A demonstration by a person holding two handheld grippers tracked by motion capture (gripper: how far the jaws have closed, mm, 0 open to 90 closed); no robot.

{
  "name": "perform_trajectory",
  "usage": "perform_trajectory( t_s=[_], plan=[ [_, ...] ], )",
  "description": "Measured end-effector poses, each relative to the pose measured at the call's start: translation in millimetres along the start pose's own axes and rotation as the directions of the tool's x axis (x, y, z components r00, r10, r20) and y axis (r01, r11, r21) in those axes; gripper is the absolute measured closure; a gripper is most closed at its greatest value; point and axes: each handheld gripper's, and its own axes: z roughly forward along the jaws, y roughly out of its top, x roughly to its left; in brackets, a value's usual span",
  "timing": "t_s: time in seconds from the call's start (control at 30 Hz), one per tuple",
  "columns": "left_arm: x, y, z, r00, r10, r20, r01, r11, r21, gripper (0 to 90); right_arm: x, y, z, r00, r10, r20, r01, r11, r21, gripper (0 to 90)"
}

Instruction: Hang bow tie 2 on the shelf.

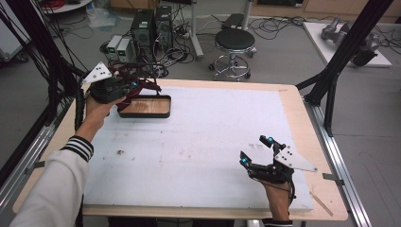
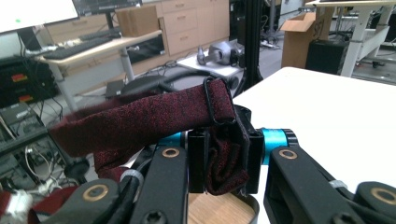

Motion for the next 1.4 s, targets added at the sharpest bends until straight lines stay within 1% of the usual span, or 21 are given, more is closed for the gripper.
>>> perform_trajectory(
  t_s=[0.03,0.13,0.33,0.43,0.53,0.57,0.67,0.7,0.8,0.9,1.0,1.03,1.1,1.17,1.2,1.23,1.27,1.3,1.33,1.37,1.4],
  plan=[
    [-0.4,-3.7,1.3,0.9999,-0.012,-0.005,0.012,0.9998,0.018,77.8,0.0,0.0,0.0,1.0000,-0.001,-0.002,0.001,1.000,0.000,10.9],
    [-0.4,-10.3,3.2,0.9994,-0.031,-0.012,0.031,0.9984,0.047,77.8,0.2,-0.1,0.0,1.0000,0.004,-0.002,-0.004,1.000,0.003,10.9],
    [-1.6,-17.7,8.3,0.9983,-0.053,-0.024,0.055,0.9952,0.081,77.8,-0.5,-2.1,1.8,1.0000,0.000,-0.002,0.000,1.000,-0.001,10.9],
    [-2.7,-22.3,13.5,0.9967,-0.071,-0.039,0.075,0.9927,0.095,77.8,0.0,-3.7,2.9,1.0000,0.007,-0.003,-0.007,1.000,0.005,10.9],
    [-3.2,-24.1,15.7,0.9964,-0.075,-0.039,0.079,0.9910,0.108,77.8,0.4,-4.0,3.3,1.0000,0.005,-0.004,-0.005,1.000,0.008,10.8],
    [-4.0,-25.5,18.3,0.9959,-0.078,-0.045,0.083,0.9891,0.122,77.8,0.2,-3.9,3.3,1.0000,0.002,-0.005,-0.002,1.000,0.007,10.9],
    [-4.2,-26.7,20.3,0.9953,-0.082,-0.050,0.088,0.9877,0.129,77.8,0.6,-3.6,3.4,1.0000,0.004,-0.007,-0.004,1.000,0.006,10.9],
    [-4.0,-28.4,22.8,0.9944,-0.086,-0.062,0.094,0.9859,0.139,77.8,1.2,-3.5,3.5,0.9999,0.010,-0.008,-0.010,1.000,0.007,10.8],
    [-3.4,-29.8,24.4,0.9938,-0.091,-0.065,0.099,0.9847,0.143,77.8,0.7,-3.5,3.4,1.0000,0.006,-0.008,-0.006,1.000,0.005,10.9],
    [-3.5,-32.2,27.6,0.9912,-0.092,-0.095,0.105,0.9827,0.152,77.8,0.4,-3.8,3.2,0.9999,0.012,-0.008,-0.012,1.000,0.004,10.9],
    [-3.5,-33.0,28.9,0.9901,-0.090,-0.108,0.106,0.9825,0.153,77.8,0.4,-4.0,3.2,0.9999,0.011,-0.008,-0.011,1.000,0.000,10.9],
    [-3.9,-33.8,30.7,0.9874,-0.095,-0.127,0.113,0.9823,0.149,77.8,0.7,-4.4,3.5,0.9999,0.012,-0.009,-0.012,1.000,-0.002,10.9],
    [-3.8,-34.1,31.2,0.9870,-0.097,-0.129,0.116,0.9819,0.150,77.8,0.9,-5.1,4.1,0.9999,0.010,-0.009,-0.010,1.000,-0.004,10.8],
    [-4.1,-35.8,33.9,0.9837,-0.104,-0.147,0.126,0.9804,0.151,77.7,1.3,-6.2,4.7,0.9999,0.013,-0.009,-0.013,1.000,-0.002,10.9],
    [-4.1,-35.8,33.9,0.9837,-0.104,-0.147,0.126,0.9804,0.151,77.8,1.3,-6.2,4.7,0.9999,0.013,-0.009,-0.013,1.000,-0.002,10.9],
    [-3.8,-37.3,35.0,0.9810,-0.114,-0.157,0.137,0.9794,0.148,77.7,1.7,-7.2,5.5,0.9999,0.012,-0.009,-0.012,1.000,0.000,10.8],
    [-3.8,-37.3,35.0,0.9810,-0.114,-0.157,0.137,0.9794,0.148,77.7,1.7,-7.5,6.0,0.9999,0.011,-0.010,-0.011,1.000,0.003,10.9],
    [-3.8,-39.6,35.1,0.9759,-0.123,-0.180,0.148,0.9795,0.136,77.4,2.2,-7.7,6.5,0.9999,0.011,-0.011,-0.011,1.000,0.004,10.9],
    [-3.7,-41.8,35.2,0.9722,-0.138,-0.190,0.162,0.9792,0.121,77.4,2.6,-7.7,6.6,0.9998,0.014,-0.012,-0.014,1.000,0.005,10.9],
    [-3.6,-43.6,35.5,0.9694,-0.142,-0.200,0.168,0.9781,0.122,77.4,2.2,-7.8,7.2,0.9999,0.005,-0.013,-0.005,1.000,0.001,10.9],
    [-3.6,-43.6,35.5,0.9694,-0.142,-0.200,0.168,0.9781,0.122,77.4,2.2,-7.8,7.2,0.9999,0.005,-0.013,-0.005,1.000,0.001,10.9]
  ],
)
